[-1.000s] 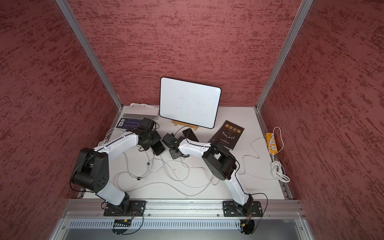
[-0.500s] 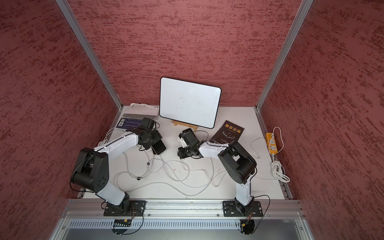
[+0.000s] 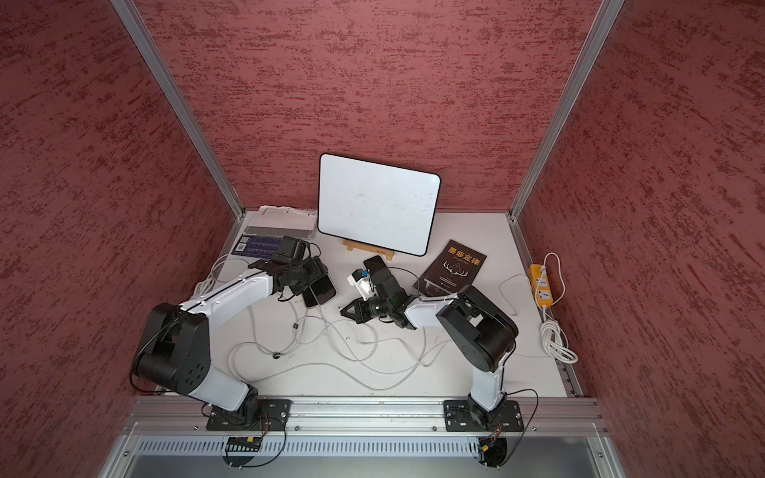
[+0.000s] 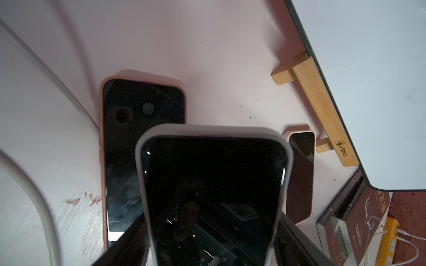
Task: Plug the charging cable into the phone
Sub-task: Pick up the charging cable from the center of the board, then insert the charging cable into the phone.
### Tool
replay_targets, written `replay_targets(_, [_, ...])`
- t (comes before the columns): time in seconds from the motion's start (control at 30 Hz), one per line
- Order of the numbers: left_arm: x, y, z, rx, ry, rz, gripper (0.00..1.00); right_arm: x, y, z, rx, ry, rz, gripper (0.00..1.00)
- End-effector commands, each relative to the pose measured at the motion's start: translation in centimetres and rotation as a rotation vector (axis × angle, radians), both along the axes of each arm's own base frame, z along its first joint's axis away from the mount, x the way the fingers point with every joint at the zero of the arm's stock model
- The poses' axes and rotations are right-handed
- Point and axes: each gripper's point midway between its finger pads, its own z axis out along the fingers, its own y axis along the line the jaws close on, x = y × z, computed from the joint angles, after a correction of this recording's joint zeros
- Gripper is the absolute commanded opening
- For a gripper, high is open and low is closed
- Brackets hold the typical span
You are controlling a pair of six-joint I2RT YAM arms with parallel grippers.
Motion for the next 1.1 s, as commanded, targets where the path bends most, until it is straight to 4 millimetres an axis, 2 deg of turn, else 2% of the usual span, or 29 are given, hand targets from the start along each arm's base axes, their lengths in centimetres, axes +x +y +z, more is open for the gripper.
replay_targets(0.0, [0.9,-1.2,2.3,-0.036,-0.096,-0.044,0.0,0.3,0.9,0.7,0.068,-0.012,0.011,0.0])
replay_targets(0.63, [1.0,-1.6,2.2,-0.044,-0.096,-0.06,0.0,1.7,1.6,-0.2,0.109,0.028,-0.054,0.0])
replay_targets(1.07, [1.1,-1.8,1.9,-0.048,-0.086,-0.066,0.0,2.6,2.1,0.7,0.145,0.013,-0.051,0.0])
